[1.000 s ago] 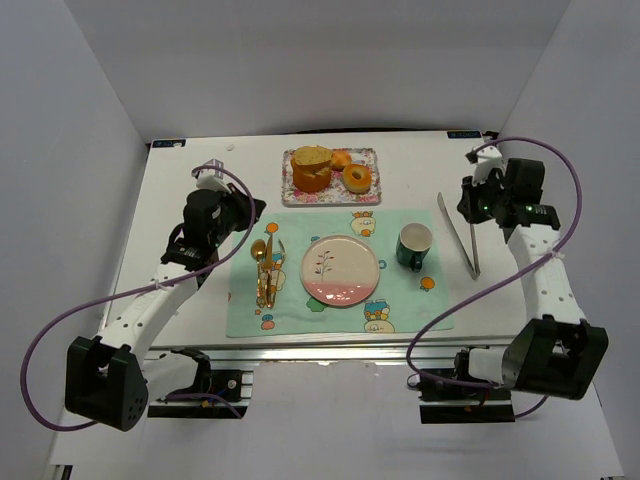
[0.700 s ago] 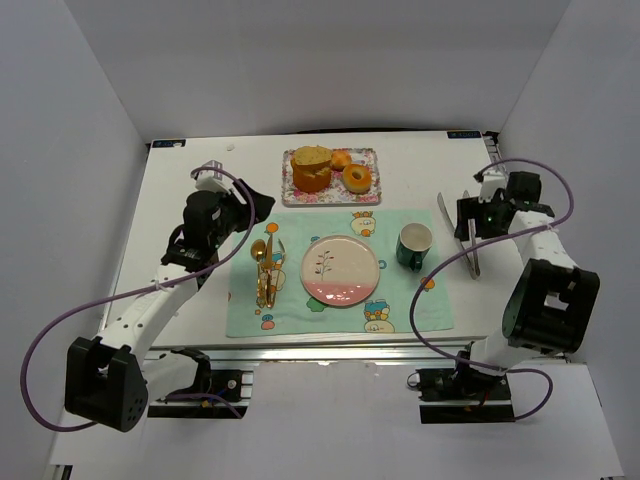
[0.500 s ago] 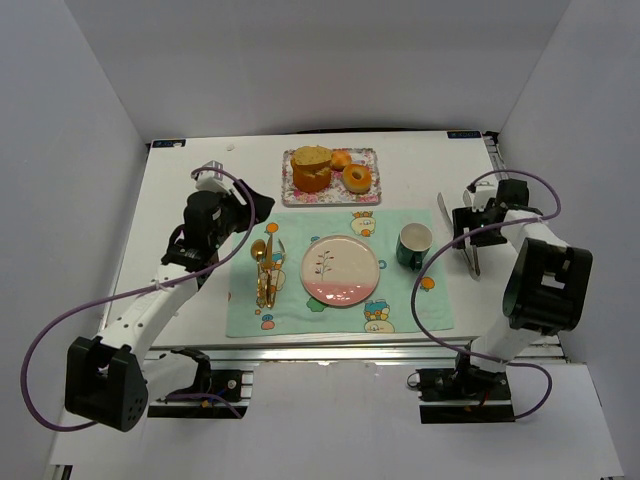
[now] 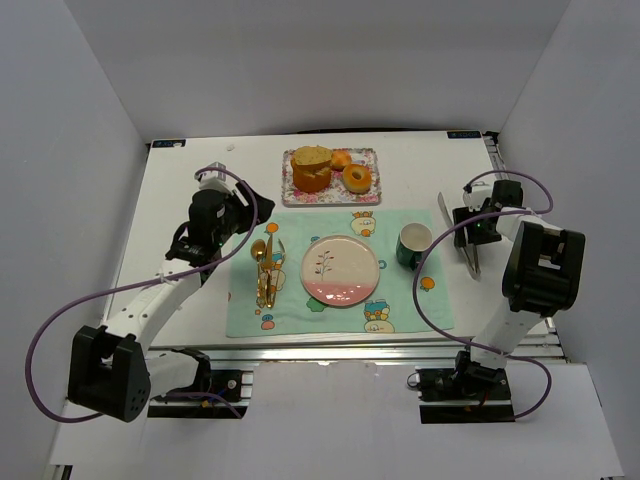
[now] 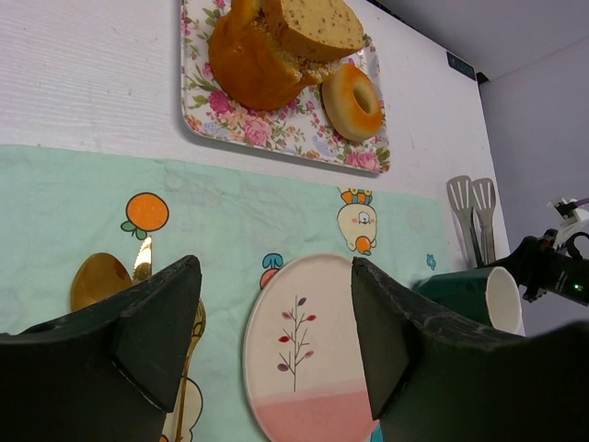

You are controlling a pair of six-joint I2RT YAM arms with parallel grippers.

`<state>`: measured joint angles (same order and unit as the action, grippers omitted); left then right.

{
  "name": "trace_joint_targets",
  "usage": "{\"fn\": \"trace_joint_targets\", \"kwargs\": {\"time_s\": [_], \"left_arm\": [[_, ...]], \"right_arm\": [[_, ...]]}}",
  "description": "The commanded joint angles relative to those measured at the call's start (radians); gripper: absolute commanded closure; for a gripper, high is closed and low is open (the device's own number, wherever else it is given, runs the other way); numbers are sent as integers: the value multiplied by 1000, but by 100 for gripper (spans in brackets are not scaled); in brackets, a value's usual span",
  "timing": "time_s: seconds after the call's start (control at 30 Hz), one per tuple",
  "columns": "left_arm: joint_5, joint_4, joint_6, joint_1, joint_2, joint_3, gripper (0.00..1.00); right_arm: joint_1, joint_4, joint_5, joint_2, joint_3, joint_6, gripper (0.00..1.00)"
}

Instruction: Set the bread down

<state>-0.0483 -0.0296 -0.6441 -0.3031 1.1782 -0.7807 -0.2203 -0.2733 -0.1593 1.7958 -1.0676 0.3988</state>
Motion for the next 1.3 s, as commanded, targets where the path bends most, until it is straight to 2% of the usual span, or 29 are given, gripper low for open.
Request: {"fn": "trace_joint_targets", "kwargs": {"time_s": [0.0,0.2,0.23,0.3,0.37,0.4,0.43,0.47,0.53,0.63,0.77,0.9,1.13,1.27], "left_arm": [[24,-3,6,1,-6,-42,24],[34,-4,1,-1,-15,-37,24],[34,-4,0,-1,-15,-35,24],[33,-6,0,1,-15,-35,24],[31,-3,0,-1,-17,-40,24],[31,0,1,1,-17,-42,24],[33,5,4,1,-20,-46,24],[33,5,6,1,-20,-46,24],[33,4,6,1,-23,-46,24],[27,-4,1,1,-25,-46,24],[19,-16,-6,1,-20,-43,24],[24,-4,-8,1,-26,-51,24],[34,2,-12,1,-51,-40,24],[68,11,-15,-1,-66,-38,24]], "right_arm": [[1,17,4,25,-11,29,30],[1,0,44,22,20,58,46],[1,3,46,13,26,66,54],[1,-1,41,5,26,77,61],[1,-23,14,-9,0,81,73],[1,-39,-3,-16,-44,80,76],[1,-84,-44,-35,-98,72,84],[1,-102,-68,-45,-98,66,85],[10,-156,-118,-73,-188,60,85],[53,-213,-219,-91,-317,72,78],[160,-239,-217,-78,-443,168,69],[275,-276,-223,-12,-590,227,66],[358,-331,-192,214,-955,235,62],[383,-368,-190,289,-1040,245,60]]}}
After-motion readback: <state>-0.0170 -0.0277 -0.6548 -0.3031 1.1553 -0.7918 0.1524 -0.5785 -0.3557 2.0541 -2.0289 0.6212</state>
